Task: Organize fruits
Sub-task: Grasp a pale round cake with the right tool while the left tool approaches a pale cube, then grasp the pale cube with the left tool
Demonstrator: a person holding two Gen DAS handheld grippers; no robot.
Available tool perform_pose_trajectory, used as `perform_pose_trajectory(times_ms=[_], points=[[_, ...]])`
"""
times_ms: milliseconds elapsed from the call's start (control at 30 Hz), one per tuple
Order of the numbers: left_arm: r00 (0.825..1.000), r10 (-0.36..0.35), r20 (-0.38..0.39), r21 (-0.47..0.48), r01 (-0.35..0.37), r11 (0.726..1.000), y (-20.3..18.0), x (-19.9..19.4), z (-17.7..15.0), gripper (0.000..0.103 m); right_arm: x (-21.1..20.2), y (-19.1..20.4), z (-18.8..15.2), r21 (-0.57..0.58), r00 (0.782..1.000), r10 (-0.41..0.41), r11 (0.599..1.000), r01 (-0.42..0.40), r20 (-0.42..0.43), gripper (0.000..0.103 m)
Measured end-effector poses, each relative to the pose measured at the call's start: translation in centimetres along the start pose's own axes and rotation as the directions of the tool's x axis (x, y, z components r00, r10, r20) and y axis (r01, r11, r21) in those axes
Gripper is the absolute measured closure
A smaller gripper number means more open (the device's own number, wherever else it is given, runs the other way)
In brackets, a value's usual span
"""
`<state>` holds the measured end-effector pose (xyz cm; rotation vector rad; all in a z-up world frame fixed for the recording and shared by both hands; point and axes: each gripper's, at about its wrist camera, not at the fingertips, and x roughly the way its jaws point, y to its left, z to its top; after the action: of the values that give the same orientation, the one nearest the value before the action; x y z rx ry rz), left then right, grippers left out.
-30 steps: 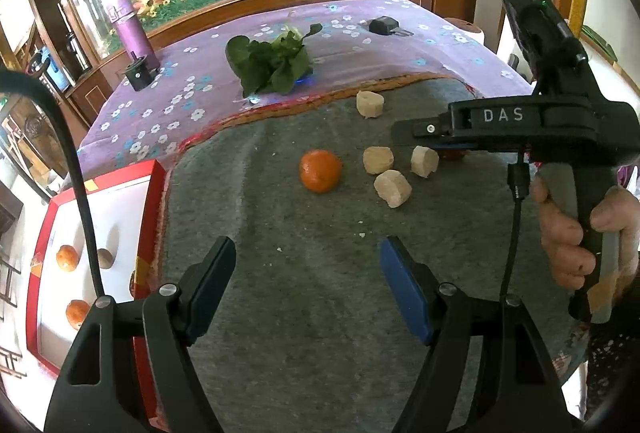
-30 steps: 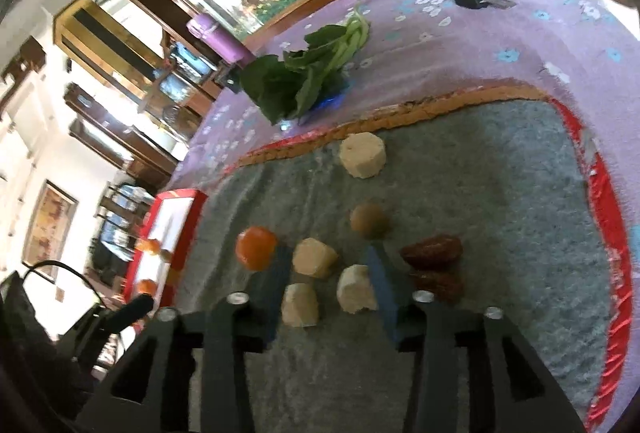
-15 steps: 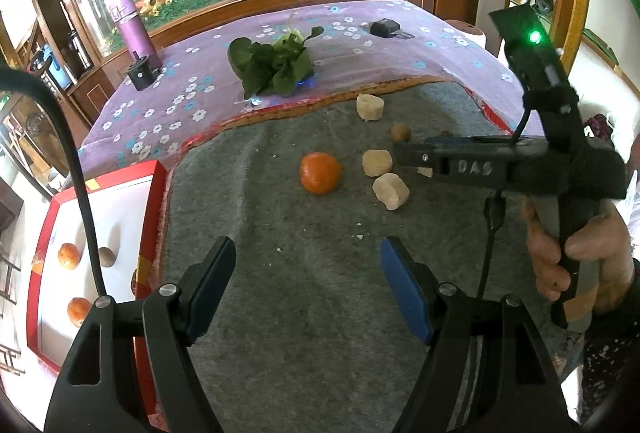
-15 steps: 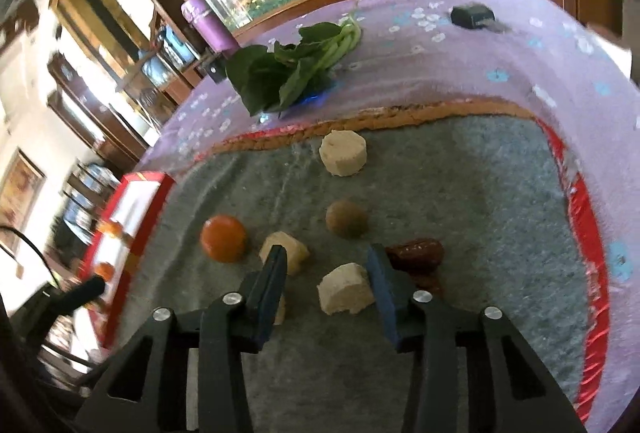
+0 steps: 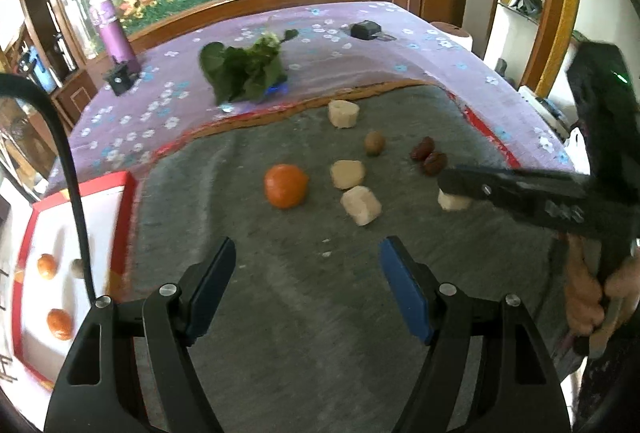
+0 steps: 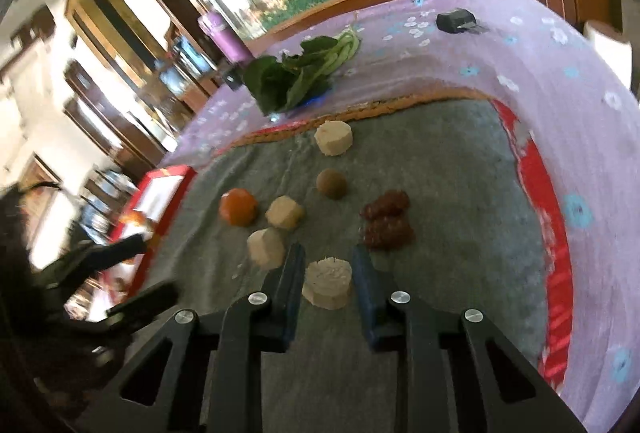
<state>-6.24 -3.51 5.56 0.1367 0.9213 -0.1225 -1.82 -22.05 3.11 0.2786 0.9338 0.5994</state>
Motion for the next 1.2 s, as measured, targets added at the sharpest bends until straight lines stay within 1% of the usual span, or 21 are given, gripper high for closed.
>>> perform_pose_trajectory(times_ms=[67, 133, 233, 367, 500, 567, 633, 767, 833, 900, 933, 1000, 1033, 1100, 1200], points=[[1.000, -0.014, -0.013, -0.009, 0.013, 1.000, -0.5, 0.8, 0.2, 0.029, -0.7, -0.1, -0.8, -0.008, 1.000, 0.013, 1.000, -0.013, 0.000, 0.078], [1.000, -0.021, -0.017, -0.016, 0.021, 1.000, -0.9, 1.5, 0.3, 0.029, -1.2, 0.1, -1.5, -0.044, 1.000, -0.004, 0.999, 0.004, 0.001, 0.078], [1.000, -0.016, -0.007, -0.030, 0.016, 0.999, -1.3, 2.1, 0.8, 0.029, -1.4, 0.1, -2.3, -0.084, 0.999, -0.033, 0.996, 0.031, -0.016, 0.078], [1.000, 0.002, -0.014, -0.032, -0.002, 0.999, -1.8, 3.4, 1.5, 0.029, -1.2, 0.3, -3.2, -0.121, 0.999, -0.042, 0.992, 0.038, -0.030, 0.078], [0.999, 0.011, -0.032, -0.034, -0.012, 0.999, -2.0, 4.5, 1.7, 0.029, -1.1, 0.1, -3.4, -0.127, 0.999, -0.028, 0.992, 0.024, -0.035, 0.077], [0.999, 0.020, -0.043, -0.035, -0.022, 0.999, -2.2, 5.1, 1.8, 0.029, -0.8, 0.1, -3.5, -0.132, 0.998, -0.020, 0.991, 0.012, -0.060, 0.075], [0.999, 0.018, -0.046, -0.041, -0.020, 0.999, -2.2, 5.5, 1.9, 0.029, -0.5, 0.4, -3.7, -0.150, 0.997, -0.030, 0.989, 0.019, -0.073, 0.073], [0.998, 0.021, -0.053, -0.036, -0.023, 0.999, -2.3, 6.2, 2.1, 0.029, -0.5, 0.7, -3.9, -0.170, 0.996, -0.038, 0.985, 0.024, -0.079, 0.072], [0.998, 0.008, -0.060, -0.036, -0.010, 0.999, -2.4, 6.5, 2.0, 0.036, -0.5, 0.6, -3.9, -0.174, 0.996, -0.032, 0.985, 0.017, -0.085, 0.072], [0.998, -0.002, -0.070, -0.033, 0.000, 0.999, -2.5, 6.7, 1.8, 0.044, -0.6, 0.6, -4.0, -0.182, 0.996, -0.031, 0.983, 0.014, -0.089, 0.072], [0.998, -0.009, -0.069, -0.035, 0.006, 0.999, -2.5, 6.8, 1.8, 0.046, -0.7, 0.6, -4.1, -0.186, 0.995, -0.031, 0.982, 0.014, -0.092, 0.072], [0.998, -0.017, -0.060, -0.036, 0.015, 0.999, -2.4, 6.7, 1.8, 0.054, -0.8, 0.6, -4.1, -0.190, 0.995, -0.031, 0.982, 0.011, -0.099, 0.072], [0.998, -0.019, -0.058, -0.033, 0.017, 0.999, -2.4, 6.8, 1.8, 0.055, -0.8, 0.6, -4.1, -0.191, 0.994, -0.031, 0.982, 0.011, -0.102, 0.072], [0.998, -0.029, -0.054, -0.031, 0.027, 0.999, -2.3, 6.7, 1.8, 0.063, -0.9, 0.8, -4.2, -0.205, 0.993, -0.044, 0.979, 0.022, -0.107, 0.072], [0.998, -0.048, -0.047, -0.030, 0.047, 0.998, -2.2, 6.6, 1.8, 0.070, -0.9, 1.2, -4.4, -0.231, 0.992, -0.070, 0.972, 0.044, -0.107, 0.072]])
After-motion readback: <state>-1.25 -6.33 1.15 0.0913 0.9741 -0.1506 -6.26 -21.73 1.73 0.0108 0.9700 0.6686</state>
